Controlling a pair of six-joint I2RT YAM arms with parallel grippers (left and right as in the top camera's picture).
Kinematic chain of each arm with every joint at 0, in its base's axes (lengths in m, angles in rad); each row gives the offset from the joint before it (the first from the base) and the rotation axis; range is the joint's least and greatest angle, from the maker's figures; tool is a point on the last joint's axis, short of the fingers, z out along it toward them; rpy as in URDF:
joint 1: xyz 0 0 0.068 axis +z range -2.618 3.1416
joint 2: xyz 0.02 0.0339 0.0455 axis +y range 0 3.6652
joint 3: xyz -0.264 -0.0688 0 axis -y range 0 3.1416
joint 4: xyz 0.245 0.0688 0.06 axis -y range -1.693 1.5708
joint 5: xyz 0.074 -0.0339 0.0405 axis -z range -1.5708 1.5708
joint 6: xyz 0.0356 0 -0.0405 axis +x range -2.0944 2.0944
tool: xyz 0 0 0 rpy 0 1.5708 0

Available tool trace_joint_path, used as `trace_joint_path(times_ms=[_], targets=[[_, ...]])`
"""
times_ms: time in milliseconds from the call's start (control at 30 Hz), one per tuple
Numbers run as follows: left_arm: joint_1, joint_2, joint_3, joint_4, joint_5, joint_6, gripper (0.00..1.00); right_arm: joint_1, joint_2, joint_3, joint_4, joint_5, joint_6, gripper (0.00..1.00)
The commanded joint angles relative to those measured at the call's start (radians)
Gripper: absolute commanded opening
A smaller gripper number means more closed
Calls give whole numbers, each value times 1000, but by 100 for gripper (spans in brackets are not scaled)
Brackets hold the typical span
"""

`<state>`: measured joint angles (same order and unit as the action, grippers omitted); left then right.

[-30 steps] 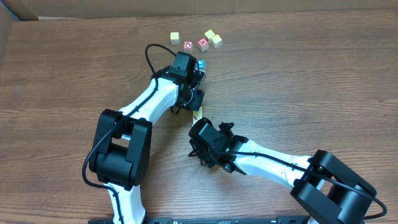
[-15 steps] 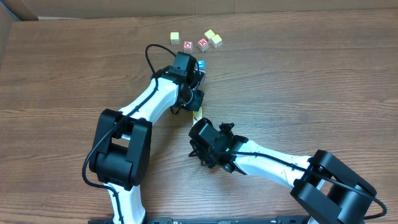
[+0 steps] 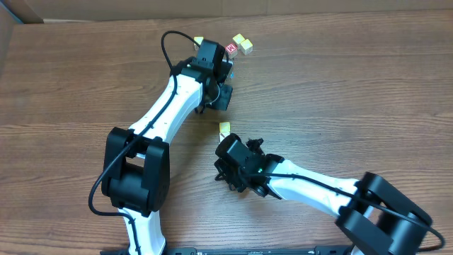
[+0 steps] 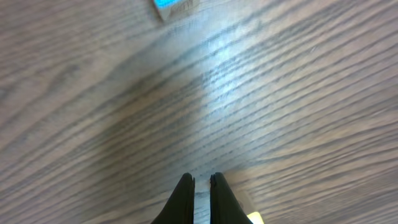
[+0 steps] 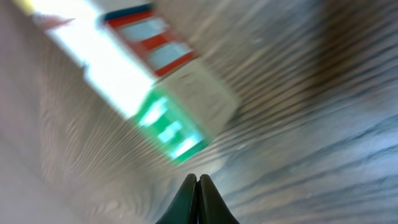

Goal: Flip 4 blocks

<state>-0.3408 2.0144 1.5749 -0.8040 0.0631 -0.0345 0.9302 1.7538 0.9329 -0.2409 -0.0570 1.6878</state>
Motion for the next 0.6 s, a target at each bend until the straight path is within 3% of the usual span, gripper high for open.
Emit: trace_joint_path(times_ms=[0,167,333,567], targets=[[-3,18,100,-56,-15,-62,4,-20,-125,6,4,-5,-227,4],[31,18,215,-182,-14,-214,4,-107,-220,36,-42,-24,-665,4],[92,18,284,-298,-15,-308,4,-254,-247,78,-233,-74,-873,4],[222,18,292,-414,-10,-382,4,-489,-246,81,-414,-82,-1170,17]])
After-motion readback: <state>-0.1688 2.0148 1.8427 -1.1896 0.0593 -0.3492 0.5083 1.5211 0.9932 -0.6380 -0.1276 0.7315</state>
